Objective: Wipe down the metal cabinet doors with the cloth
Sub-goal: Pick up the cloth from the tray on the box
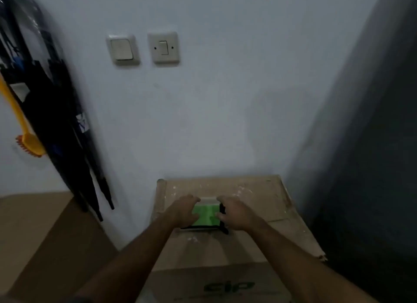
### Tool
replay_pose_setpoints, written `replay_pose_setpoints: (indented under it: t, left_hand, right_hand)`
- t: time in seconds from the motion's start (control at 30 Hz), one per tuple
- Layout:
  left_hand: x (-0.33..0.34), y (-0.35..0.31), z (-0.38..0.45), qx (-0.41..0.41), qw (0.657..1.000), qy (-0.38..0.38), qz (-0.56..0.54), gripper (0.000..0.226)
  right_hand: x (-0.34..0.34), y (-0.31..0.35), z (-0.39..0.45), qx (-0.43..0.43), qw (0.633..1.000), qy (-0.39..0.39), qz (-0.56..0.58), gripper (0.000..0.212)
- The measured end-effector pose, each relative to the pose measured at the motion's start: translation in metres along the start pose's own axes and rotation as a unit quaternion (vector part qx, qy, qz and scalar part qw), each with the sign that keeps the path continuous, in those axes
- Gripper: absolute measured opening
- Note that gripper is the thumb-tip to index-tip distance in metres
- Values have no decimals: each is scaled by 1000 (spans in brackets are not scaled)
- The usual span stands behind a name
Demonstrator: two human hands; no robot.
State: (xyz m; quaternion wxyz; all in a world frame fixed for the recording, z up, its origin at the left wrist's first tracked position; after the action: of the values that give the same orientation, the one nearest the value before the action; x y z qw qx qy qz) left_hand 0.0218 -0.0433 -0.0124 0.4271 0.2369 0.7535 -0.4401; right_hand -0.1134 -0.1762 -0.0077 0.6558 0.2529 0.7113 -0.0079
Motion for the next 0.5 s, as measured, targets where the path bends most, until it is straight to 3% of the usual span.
replay_pose_setpoints:
  t: [0.23,0.37,0.5]
  left_hand:
    - [12,26,15,-9,998,-13,60,73]
    - [12,29,15,5,997,-36,67,58]
    - [10,24,9,24,999,-46,7,40]
  right_hand:
    - [25,-7,15,33,998,23,-55,60]
    - [31,-4,19,26,996,16,-84,54]
    - [30,-1,16,14,998,-2,-65,40]
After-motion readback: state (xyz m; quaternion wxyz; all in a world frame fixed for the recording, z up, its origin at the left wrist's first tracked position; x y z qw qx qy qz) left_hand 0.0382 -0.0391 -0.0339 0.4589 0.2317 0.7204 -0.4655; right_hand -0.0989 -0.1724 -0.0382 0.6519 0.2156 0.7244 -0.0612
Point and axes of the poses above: each hand's wrist, its own z-axis towards the middle knuckle, its own x-axis out of the palm, y = z × x, the point moved 5 cm from there along z, towards the middle knuckle, and after that the axes turned 11 degrees about -z, right-handed, at the moved point
